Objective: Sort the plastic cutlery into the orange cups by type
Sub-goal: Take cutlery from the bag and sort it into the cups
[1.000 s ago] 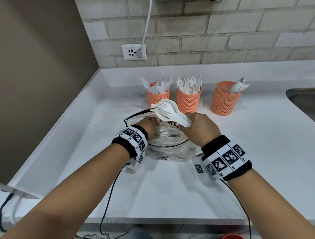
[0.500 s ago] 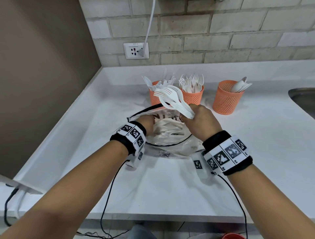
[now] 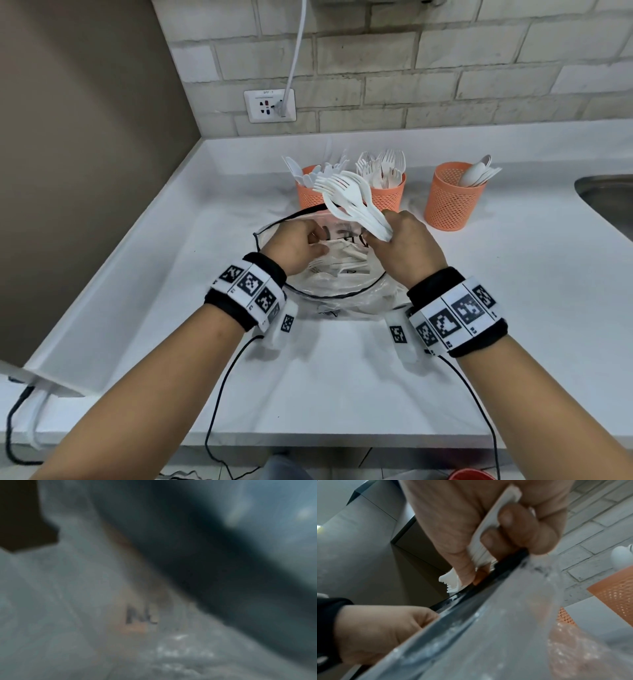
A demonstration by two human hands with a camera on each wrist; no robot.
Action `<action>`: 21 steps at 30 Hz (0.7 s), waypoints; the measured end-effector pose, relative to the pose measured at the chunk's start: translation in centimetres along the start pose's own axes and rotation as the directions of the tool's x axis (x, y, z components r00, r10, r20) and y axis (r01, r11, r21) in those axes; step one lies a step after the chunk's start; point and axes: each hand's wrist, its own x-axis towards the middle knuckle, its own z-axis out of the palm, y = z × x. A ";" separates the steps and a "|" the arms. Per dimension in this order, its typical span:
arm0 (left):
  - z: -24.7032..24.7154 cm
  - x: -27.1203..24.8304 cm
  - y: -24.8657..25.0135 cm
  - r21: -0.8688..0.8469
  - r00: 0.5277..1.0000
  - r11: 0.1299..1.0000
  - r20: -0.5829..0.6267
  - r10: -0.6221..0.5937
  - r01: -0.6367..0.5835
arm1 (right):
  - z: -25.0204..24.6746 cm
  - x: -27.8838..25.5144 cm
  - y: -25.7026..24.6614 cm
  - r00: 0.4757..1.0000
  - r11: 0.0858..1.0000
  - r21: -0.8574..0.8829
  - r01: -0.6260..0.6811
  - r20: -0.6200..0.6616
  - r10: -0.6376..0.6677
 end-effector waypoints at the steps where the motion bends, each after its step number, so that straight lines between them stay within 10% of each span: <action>1: 0.1 -0.5 0.3 0.015 0.999 0.999 -0.020 0.041 -0.041 | 0.0 0.0 0.0 1.000 1.000 -0.005 0.000 0.000 0.000; 9: -3.5 -3.1 3.0 -0.233 0.979 0.963 -0.182 0.090 -0.132 | -0.7 -0.9 -1.4 0.972 0.975 0.128 0.184 -0.169 -0.162; 21: -7.1 -2.3 4.3 -0.677 0.994 0.736 -0.088 -0.067 -0.011 | 0.4 -1.6 -3.0 0.972 0.942 0.270 0.199 0.067 -0.224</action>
